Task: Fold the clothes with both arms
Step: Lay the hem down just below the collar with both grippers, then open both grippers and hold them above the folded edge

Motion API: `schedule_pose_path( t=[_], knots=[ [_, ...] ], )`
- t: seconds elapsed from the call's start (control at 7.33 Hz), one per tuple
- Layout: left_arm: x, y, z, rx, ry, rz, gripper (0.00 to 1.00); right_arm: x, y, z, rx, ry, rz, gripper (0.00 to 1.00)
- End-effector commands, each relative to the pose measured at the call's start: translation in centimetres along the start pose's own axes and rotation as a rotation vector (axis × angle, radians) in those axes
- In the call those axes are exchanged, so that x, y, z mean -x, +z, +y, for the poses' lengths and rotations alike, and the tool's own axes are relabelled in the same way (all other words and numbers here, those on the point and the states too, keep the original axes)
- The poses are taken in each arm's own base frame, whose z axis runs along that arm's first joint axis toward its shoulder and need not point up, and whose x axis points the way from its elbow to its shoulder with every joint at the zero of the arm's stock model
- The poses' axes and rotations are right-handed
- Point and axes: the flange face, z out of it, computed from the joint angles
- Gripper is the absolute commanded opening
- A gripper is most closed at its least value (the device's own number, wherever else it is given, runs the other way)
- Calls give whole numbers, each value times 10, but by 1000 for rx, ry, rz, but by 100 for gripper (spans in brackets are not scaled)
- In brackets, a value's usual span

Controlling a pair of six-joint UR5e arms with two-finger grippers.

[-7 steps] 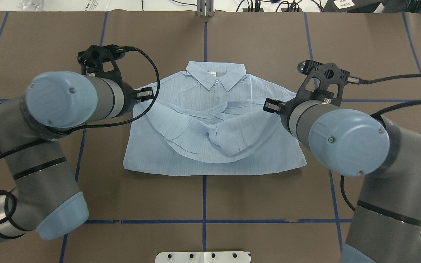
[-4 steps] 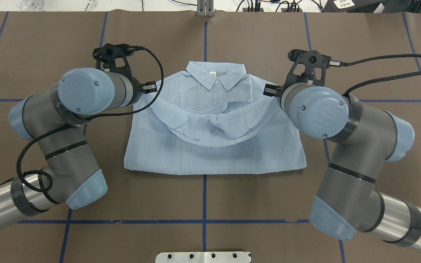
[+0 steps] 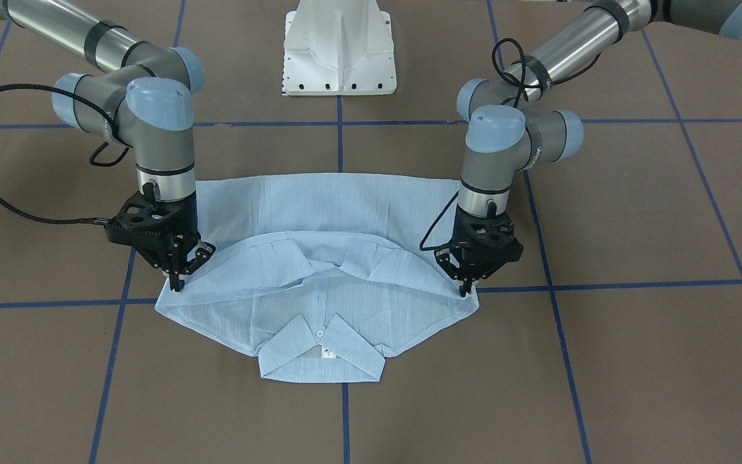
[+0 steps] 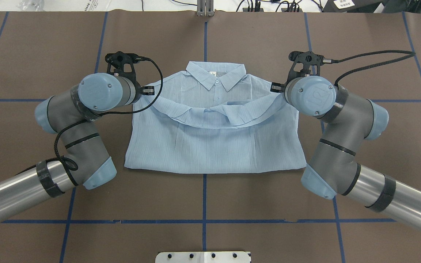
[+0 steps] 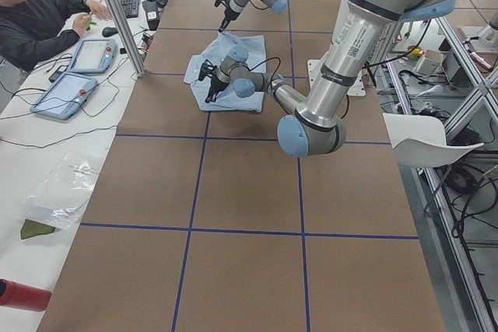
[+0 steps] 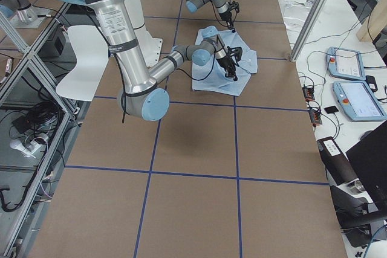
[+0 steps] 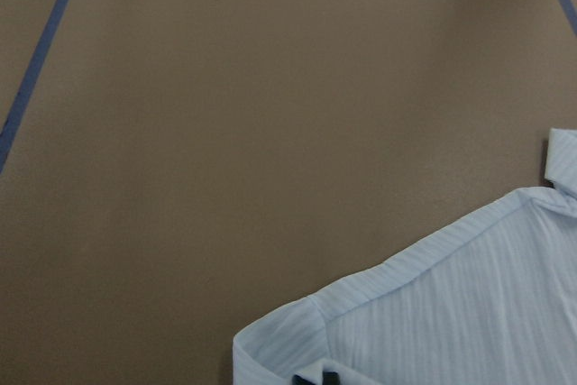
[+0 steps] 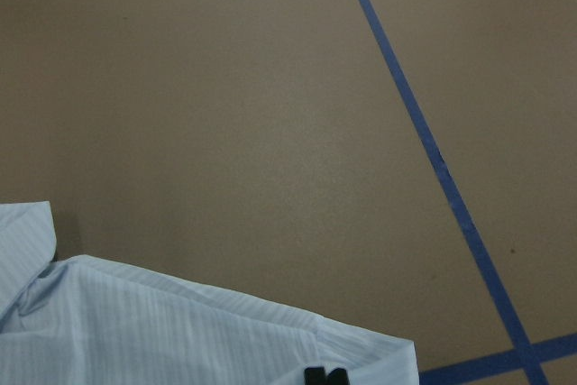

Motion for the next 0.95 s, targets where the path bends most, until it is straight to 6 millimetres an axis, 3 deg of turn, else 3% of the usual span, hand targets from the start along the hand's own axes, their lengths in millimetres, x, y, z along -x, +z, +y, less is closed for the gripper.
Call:
schedule_pose_path(
  t=[0.0, 0.14, 0.41, 0.82],
  knots=[
    [8, -7, -22, -52, 26, 90, 0, -9, -4, -26, 22, -7, -50, 0],
    [11, -10, -26, -25, 23, 111, 0, -13, -7, -34, 39, 3, -60, 0],
    [13, -8, -26, -12, 24, 112, 0, -22, 7, -30, 44, -12, -28, 0],
    [16, -6, -27, -12, 21, 103, 0, -23, 10, -29, 44, -43, -24, 0]
  ],
)
